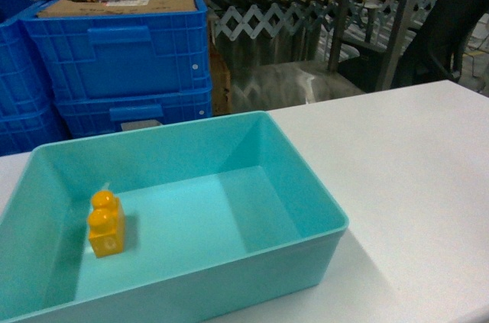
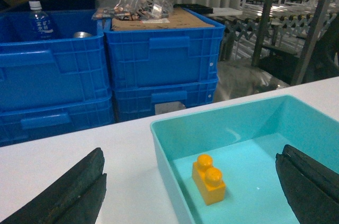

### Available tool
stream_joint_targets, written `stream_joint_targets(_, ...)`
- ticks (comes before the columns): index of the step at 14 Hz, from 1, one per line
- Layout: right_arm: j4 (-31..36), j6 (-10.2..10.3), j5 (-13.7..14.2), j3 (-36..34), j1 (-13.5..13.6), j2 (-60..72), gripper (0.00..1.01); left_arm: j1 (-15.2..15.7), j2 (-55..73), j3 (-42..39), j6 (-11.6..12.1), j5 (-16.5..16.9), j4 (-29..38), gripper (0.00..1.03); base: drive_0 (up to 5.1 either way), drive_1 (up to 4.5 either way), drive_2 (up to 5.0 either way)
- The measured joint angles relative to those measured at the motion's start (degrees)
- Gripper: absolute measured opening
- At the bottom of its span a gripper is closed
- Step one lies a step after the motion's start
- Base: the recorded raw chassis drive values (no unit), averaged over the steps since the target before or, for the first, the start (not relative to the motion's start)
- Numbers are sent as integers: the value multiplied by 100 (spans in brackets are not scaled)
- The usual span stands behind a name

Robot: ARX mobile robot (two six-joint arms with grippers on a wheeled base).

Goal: Pick red block from blue box to shelf

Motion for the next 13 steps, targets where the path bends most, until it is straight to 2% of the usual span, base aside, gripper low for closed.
stream_joint_targets(13, -2, 2, 2, 0, 0, 0, 29, -4, 0, 0, 0, 0, -2, 98, -165, -165, -165)
